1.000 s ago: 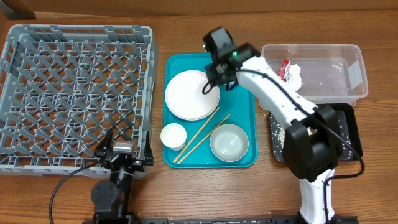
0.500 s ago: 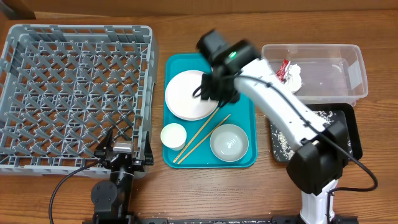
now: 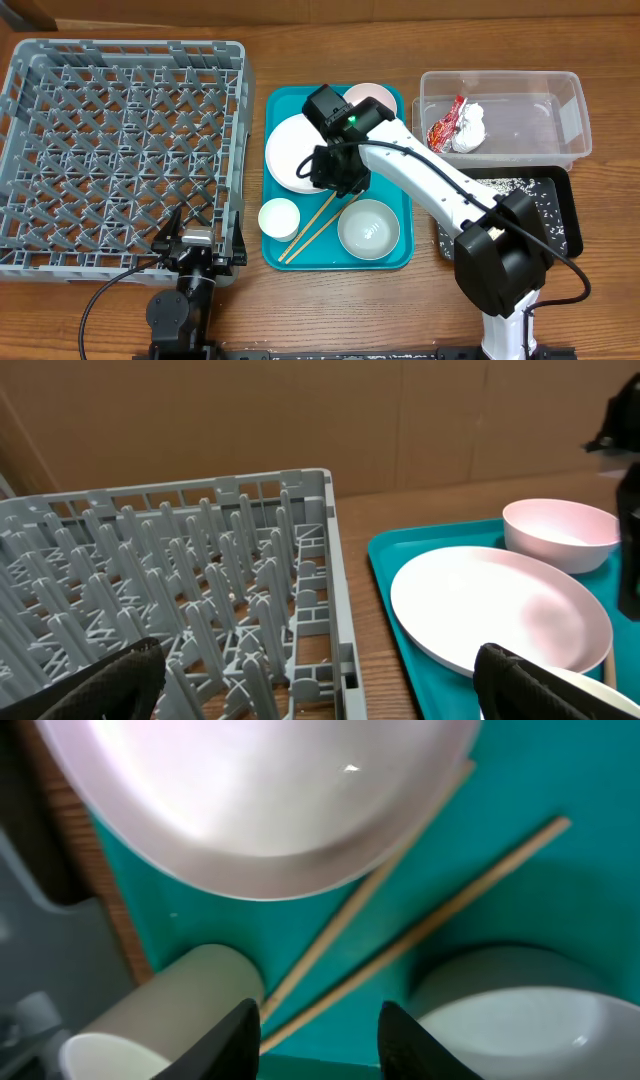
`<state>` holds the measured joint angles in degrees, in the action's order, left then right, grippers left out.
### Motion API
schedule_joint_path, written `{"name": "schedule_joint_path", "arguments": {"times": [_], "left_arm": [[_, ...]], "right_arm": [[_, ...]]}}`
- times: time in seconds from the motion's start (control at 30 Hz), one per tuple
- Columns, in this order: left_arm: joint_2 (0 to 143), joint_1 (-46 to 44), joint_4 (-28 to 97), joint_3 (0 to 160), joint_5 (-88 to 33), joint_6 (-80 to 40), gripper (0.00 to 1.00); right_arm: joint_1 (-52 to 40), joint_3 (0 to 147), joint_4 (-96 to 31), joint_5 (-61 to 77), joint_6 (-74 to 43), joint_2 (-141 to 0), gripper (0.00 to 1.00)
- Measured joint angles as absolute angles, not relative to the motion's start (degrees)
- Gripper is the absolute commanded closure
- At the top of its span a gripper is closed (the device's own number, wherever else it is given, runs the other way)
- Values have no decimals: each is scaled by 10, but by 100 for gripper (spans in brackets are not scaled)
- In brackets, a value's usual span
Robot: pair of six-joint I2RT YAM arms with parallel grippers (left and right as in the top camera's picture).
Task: Sort waste into correct bins and load items into the dishwasher
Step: 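Grasp the small white cup on the tray with the right gripper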
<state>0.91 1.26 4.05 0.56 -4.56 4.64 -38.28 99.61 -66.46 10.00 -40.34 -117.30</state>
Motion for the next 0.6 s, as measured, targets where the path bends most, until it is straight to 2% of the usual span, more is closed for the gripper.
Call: {"name": "schedule_joint_path", "arguments": {"times": [0.2,0.6], "left_arm": [[9,13,40,6,-46,46,0],[9,13,40,6,-46,46,0]], "right_arm": [[-383,996,-659,140,-369,-1173,52],[-384,996,-651,208,-312,-1173,51]]}}
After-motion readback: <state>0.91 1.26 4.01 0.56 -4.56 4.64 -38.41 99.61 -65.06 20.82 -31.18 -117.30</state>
